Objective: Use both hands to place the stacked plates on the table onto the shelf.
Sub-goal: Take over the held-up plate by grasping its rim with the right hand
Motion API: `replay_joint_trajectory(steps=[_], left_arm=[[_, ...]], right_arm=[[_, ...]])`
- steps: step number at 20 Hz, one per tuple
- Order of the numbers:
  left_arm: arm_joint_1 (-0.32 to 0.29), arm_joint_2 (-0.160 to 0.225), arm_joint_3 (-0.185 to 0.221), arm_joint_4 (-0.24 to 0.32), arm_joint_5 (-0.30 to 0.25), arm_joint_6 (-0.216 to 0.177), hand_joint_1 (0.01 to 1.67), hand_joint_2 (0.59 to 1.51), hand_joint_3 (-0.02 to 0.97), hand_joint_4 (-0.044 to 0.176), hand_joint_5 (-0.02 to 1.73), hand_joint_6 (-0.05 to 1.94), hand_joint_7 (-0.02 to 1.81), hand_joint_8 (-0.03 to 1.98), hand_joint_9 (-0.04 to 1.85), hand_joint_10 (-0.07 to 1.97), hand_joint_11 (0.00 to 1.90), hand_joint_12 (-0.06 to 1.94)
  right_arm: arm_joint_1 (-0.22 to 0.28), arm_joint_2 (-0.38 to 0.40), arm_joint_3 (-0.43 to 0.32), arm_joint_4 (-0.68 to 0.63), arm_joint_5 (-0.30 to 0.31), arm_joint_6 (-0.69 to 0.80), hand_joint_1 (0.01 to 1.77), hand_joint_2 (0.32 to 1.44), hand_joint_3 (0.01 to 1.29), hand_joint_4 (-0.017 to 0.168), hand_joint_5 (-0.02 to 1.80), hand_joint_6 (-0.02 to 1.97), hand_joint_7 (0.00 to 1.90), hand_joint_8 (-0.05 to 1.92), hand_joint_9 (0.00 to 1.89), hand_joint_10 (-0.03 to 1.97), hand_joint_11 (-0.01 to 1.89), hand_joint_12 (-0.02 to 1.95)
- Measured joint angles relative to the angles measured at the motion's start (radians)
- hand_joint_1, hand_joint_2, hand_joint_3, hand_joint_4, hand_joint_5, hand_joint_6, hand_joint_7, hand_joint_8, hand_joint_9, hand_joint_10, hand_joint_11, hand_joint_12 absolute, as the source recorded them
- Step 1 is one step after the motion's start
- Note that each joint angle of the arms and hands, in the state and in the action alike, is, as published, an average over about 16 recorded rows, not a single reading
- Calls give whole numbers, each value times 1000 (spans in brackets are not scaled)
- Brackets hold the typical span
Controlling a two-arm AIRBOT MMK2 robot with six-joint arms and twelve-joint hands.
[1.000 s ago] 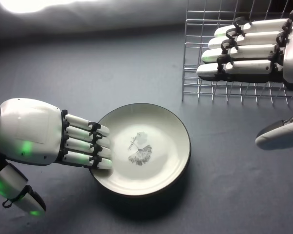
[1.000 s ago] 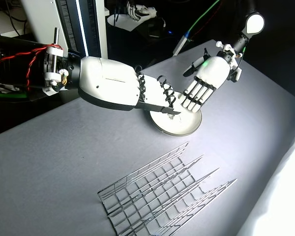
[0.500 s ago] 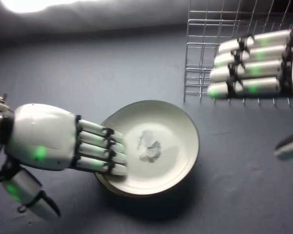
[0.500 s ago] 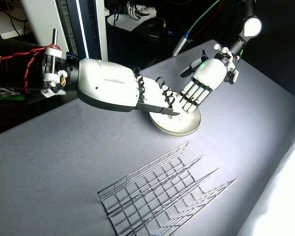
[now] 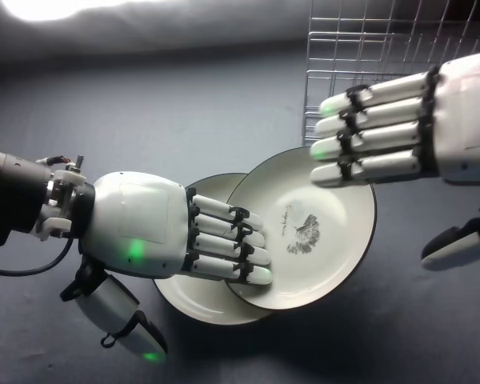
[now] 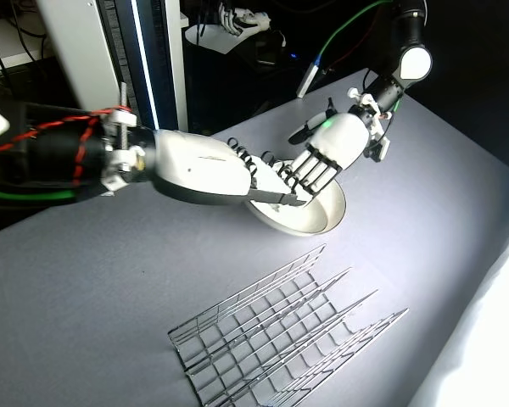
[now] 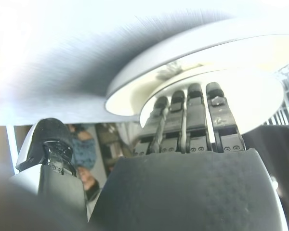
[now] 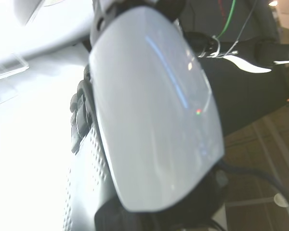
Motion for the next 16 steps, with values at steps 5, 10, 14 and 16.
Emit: replay_joint_trajectory(steps=[5, 10, 14, 16], left_arm=[[-7, -21, 3, -5, 10, 0, 12, 1120, 16, -10, -15, -37, -11, -26, 19, 6, 14, 14], [-9, -25, 8, -7, 10, -1, 12, 1120, 16, -10, -16, -38, -11, -26, 22, 6, 14, 14], [-9, -26, 12, -7, 8, -1, 12, 1121, 17, -10, -15, -38, -10, -26, 22, 7, 14, 14], [-9, -27, 14, -8, 7, -1, 13, 1121, 17, -10, -15, -38, -11, -25, 23, 7, 14, 14]], right_arm=[[-13, -37, 19, -21, 7, 0, 178, 1107, 14, 7, 57, 29, 27, 10, 24, 6, 33, 96], [-27, -52, 27, -37, 15, 0, 469, 1022, 15, 7, 51, 29, 24, 10, 23, 7, 29, 153], [-44, -55, 27, -45, 20, 0, 722, 956, 15, 7, 41, 29, 21, 10, 20, 7, 20, 146], [-51, -58, 27, -46, 20, 0, 838, 933, 15, 7, 36, 29, 18, 10, 19, 7, 16, 142]])
